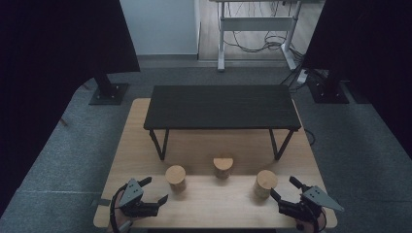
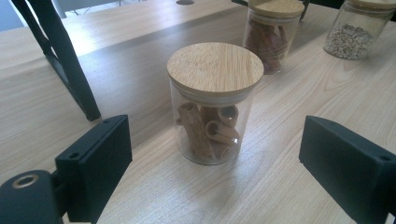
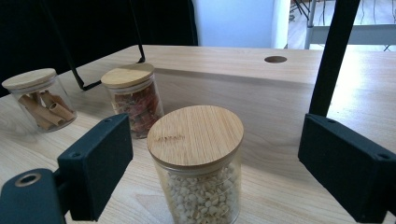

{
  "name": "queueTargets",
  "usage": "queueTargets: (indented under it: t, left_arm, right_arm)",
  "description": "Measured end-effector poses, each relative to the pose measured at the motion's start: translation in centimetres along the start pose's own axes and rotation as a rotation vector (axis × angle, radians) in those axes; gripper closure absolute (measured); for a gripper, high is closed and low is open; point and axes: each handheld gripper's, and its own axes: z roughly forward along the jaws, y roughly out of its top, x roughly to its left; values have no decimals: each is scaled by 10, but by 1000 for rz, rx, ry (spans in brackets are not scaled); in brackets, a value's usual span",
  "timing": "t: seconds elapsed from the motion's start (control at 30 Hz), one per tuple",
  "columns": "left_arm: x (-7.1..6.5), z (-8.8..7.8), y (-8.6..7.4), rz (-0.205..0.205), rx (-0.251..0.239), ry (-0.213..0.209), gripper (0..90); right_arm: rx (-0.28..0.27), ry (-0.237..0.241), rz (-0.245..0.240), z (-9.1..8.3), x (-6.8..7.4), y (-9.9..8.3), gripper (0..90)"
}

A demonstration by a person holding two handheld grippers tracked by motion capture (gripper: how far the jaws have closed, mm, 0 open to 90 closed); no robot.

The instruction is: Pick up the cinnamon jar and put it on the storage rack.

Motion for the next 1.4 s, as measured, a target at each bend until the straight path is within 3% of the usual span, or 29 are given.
queueTargets:
  t: [0.23,0.37,1.4]
  left_arm:
    - [-6,8,-1,27,33,18,87]
    - [-7,13,-3,15,41,20,88]
    - [-15,42,1,59,87,70,83]
  right_arm:
    - [1,-4,3,0,0,0,97]
    - [7,-4,-4,0,0,-1,96]
    - [25,-5,-12,3,2,-3,97]
